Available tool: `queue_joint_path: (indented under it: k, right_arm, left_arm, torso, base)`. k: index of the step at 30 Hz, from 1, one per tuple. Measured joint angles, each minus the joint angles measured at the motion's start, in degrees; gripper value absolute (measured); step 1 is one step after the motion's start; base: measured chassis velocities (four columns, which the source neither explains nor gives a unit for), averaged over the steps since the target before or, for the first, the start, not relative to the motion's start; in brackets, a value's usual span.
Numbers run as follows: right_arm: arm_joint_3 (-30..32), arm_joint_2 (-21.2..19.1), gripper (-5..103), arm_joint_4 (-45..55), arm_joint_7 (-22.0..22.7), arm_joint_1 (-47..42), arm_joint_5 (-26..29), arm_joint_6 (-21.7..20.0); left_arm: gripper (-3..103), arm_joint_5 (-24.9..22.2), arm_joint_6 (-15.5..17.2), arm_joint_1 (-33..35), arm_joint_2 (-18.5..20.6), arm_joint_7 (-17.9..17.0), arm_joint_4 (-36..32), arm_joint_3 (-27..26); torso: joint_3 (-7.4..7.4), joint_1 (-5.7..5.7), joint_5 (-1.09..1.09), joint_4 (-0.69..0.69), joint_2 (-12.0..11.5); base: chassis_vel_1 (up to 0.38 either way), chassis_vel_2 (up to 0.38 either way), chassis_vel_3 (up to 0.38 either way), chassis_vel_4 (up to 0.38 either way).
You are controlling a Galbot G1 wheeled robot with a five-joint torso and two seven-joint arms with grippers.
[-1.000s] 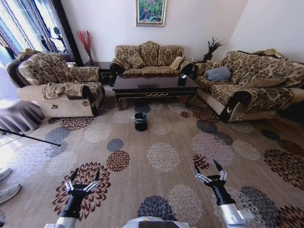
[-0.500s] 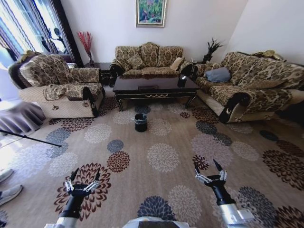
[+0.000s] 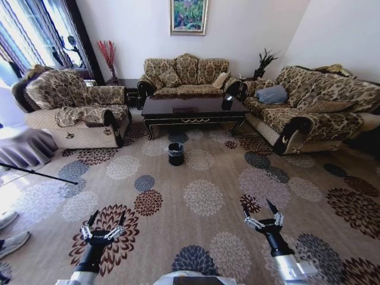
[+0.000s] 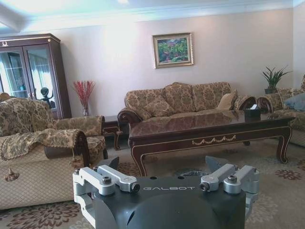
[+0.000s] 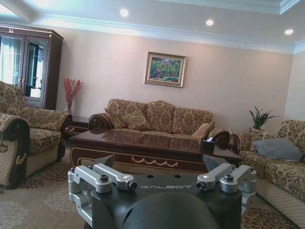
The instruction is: Move to the front of the table and pick up the trash from the floor, then place it into the trash bin.
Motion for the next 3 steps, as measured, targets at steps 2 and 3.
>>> queue_joint_path:
  k: [2,3]
  right_arm:
    - [0.0,0.0,100,0.0,0.0,0.0,0.0,0.0]
    - [0.0,0.0,100,0.0,0.0,0.0,0.0,0.0]
  left_arm:
    - [100,0.0,0.0,0.0,0.0,0.0,0.0,0.0]
    - [100,0.0,0.0,0.0,0.0,0.0,0.0,0.0]
  torso:
    - [-0.08,-0.05,0.0,0.0,-0.16]
    - [-0.08,-0.05,0.0,0.0,-0.16]
  base:
    - [0.0,0.0,0.0,0.0]
    - [0.0,0.0,0.0,0.0]
